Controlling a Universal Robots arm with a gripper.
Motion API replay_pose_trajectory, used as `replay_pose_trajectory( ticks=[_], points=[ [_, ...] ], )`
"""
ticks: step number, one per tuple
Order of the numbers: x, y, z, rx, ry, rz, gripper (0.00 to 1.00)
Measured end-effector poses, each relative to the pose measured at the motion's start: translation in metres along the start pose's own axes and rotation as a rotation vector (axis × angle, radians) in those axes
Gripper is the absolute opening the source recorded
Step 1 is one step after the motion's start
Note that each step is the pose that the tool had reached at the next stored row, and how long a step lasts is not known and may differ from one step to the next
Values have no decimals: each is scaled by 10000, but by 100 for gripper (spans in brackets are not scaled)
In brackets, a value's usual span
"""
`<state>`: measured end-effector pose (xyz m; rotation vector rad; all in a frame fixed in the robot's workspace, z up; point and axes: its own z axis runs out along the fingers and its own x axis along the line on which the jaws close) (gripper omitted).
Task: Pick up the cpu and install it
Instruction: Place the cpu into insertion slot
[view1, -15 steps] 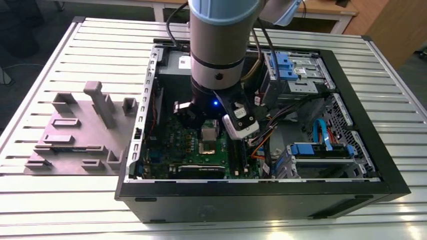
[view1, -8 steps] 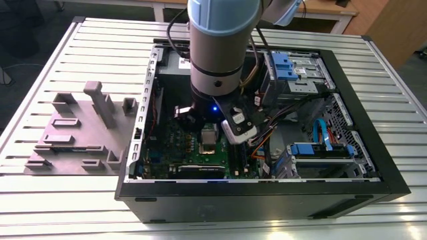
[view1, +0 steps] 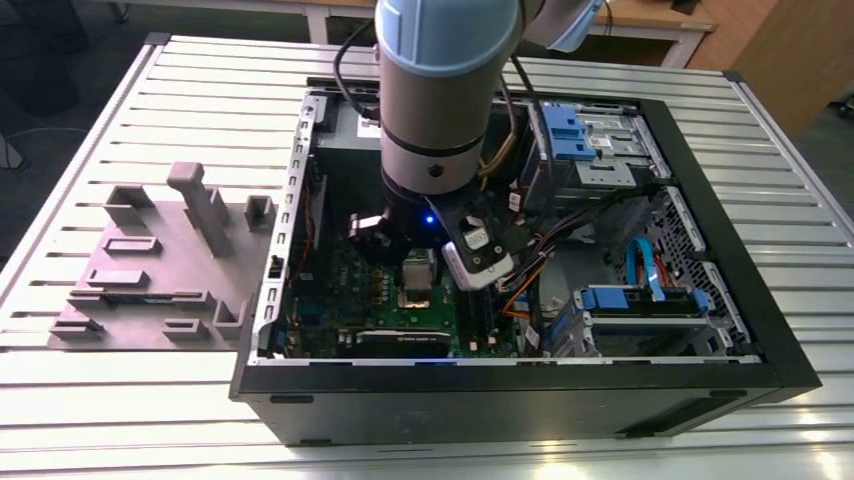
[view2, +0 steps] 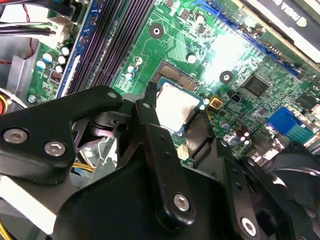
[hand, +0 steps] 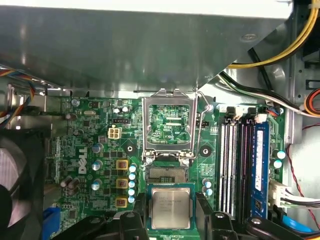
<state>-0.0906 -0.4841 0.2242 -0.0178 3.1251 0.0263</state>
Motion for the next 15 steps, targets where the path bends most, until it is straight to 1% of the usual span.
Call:
replay_pose_trajectory(
  ticks=[5,11,15],
  points=[
    [-2,-2,49,-12,1,0,47],
    [-1,-4,150,-23,-18,-2,47],
    [5,-5,175,-22,-19,0,47]
  ],
)
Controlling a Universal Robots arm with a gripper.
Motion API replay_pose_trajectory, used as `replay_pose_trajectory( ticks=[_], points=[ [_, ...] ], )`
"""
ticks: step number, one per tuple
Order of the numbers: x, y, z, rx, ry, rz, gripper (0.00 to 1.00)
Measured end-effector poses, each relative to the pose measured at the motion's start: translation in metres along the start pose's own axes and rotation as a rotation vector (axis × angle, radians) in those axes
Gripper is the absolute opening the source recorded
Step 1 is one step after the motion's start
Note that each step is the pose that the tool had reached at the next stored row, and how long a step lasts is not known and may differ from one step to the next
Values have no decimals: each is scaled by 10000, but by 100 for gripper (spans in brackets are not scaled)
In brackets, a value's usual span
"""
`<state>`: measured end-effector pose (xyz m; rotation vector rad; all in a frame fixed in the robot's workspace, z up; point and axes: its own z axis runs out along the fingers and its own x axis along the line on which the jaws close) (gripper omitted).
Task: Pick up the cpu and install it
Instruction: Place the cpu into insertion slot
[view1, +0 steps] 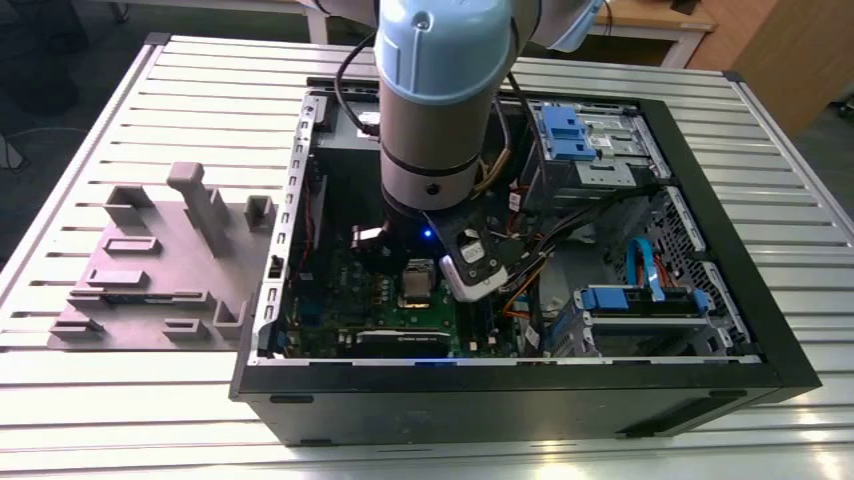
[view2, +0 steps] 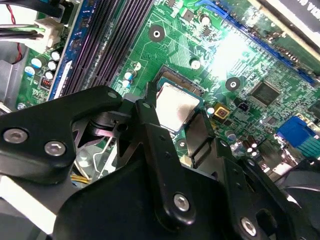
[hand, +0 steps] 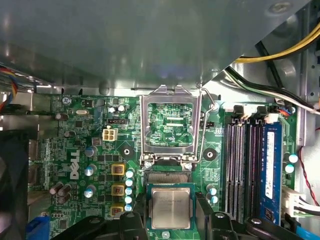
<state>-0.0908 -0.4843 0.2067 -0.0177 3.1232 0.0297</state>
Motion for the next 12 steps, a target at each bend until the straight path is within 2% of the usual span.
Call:
replay_pose_trajectory(
  ticks=[4,7,12],
  points=[
    [5,-1,34,49,1,1,47],
    [6,-1,70,54,-2,5,47],
    [6,-1,87,53,-4,13,47]
  ],
)
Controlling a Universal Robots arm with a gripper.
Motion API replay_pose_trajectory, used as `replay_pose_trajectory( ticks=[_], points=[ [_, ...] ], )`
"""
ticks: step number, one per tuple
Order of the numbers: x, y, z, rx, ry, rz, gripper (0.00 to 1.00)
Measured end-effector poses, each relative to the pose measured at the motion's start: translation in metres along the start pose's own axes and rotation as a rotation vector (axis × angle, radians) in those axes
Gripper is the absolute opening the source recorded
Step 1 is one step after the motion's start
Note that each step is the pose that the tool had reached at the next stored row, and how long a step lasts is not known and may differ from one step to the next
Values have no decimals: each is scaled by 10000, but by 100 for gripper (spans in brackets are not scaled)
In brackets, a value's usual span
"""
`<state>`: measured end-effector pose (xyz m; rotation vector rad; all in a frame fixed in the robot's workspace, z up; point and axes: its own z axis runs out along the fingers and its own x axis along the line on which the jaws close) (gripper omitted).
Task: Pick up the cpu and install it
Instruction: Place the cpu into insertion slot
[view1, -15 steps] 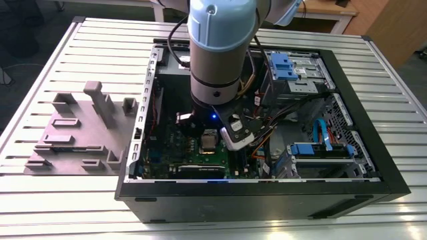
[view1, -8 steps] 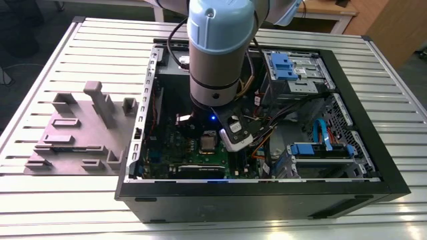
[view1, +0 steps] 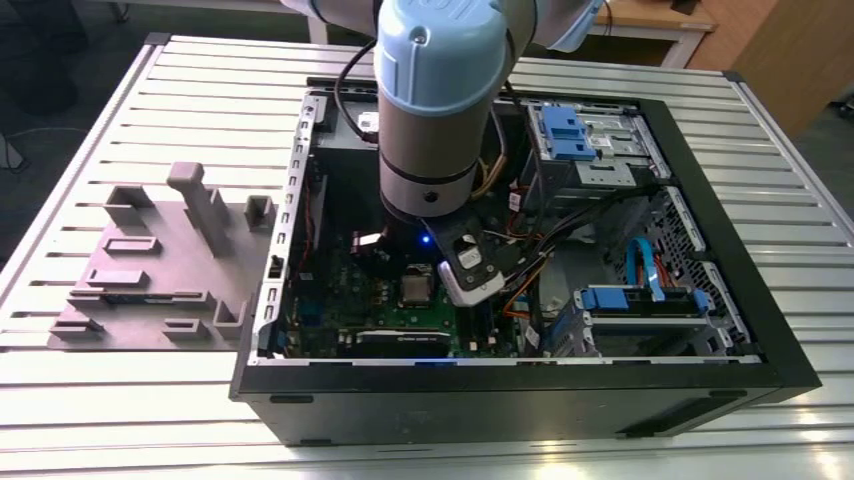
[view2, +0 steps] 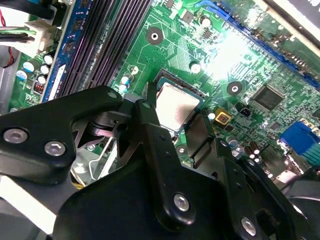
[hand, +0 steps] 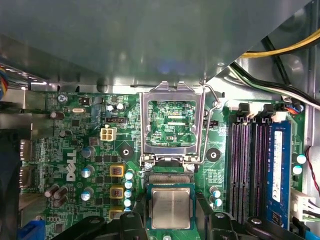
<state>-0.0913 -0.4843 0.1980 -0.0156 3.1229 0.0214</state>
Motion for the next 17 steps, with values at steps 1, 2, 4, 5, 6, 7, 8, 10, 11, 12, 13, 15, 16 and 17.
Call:
replay_pose_trajectory(
  ticks=[1,2,4,5,6,7,8,10,11,12,13,15,16,17],
  points=[
    [0,0,5,5,1,14,47],
    [1,-1,7,6,1,29,47],
    [1,-1,11,8,2,50,47],
    [1,-1,17,6,0,62,47],
    [1,0,23,6,-1,78,47],
    [1,-1,26,8,0,94,47],
    [1,-1,28,10,1,108,47],
    [1,0,29,11,1,125,47],
    [1,1,31,9,0,130,47],
    [1,3,34,7,-2,134,47],
    [1,8,37,7,-2,141,47],
    [1,12,43,8,-2,144,47],
    [1,12,48,9,-1,149,47],
    [1,12,57,11,-2,165,47]
  ],
)
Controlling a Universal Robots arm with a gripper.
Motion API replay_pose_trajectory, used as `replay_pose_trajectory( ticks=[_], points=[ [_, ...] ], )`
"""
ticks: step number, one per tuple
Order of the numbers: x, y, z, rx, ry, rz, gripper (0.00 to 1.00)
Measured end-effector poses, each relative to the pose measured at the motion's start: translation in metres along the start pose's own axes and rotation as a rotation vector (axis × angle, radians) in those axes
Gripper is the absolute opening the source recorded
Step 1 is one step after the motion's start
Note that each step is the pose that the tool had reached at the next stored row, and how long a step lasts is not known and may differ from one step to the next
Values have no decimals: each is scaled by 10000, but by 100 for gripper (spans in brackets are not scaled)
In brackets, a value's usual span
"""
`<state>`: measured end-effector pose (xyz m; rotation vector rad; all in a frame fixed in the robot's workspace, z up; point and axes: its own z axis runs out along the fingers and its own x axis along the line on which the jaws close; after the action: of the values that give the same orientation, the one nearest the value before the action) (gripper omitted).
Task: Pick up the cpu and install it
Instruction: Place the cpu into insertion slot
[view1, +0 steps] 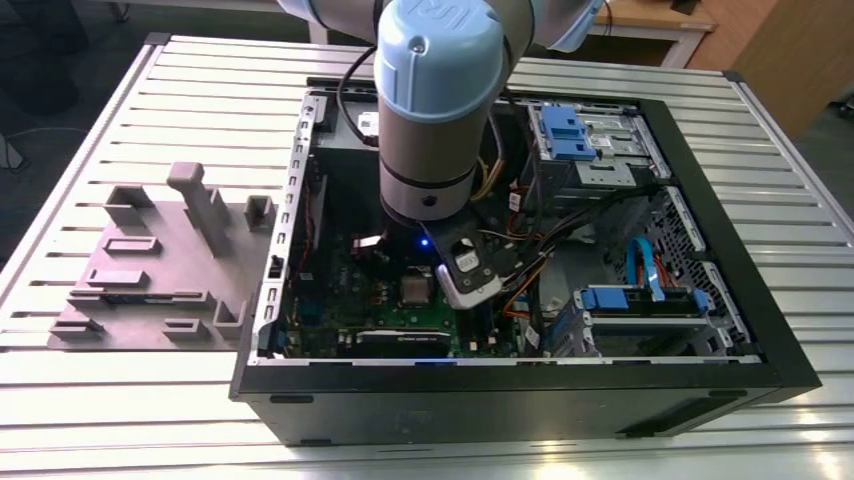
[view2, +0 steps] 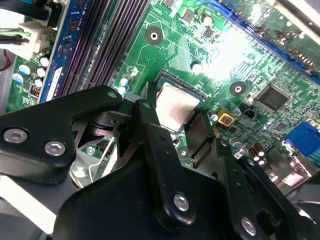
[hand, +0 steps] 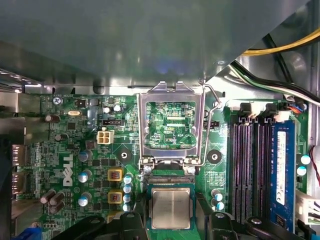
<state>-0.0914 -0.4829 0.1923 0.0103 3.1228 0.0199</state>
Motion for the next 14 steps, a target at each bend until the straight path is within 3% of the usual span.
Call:
replay_pose_trajectory(
  ticks=[14],
  points=[
    [5,11,25,12,-1,119,47]
  ],
)
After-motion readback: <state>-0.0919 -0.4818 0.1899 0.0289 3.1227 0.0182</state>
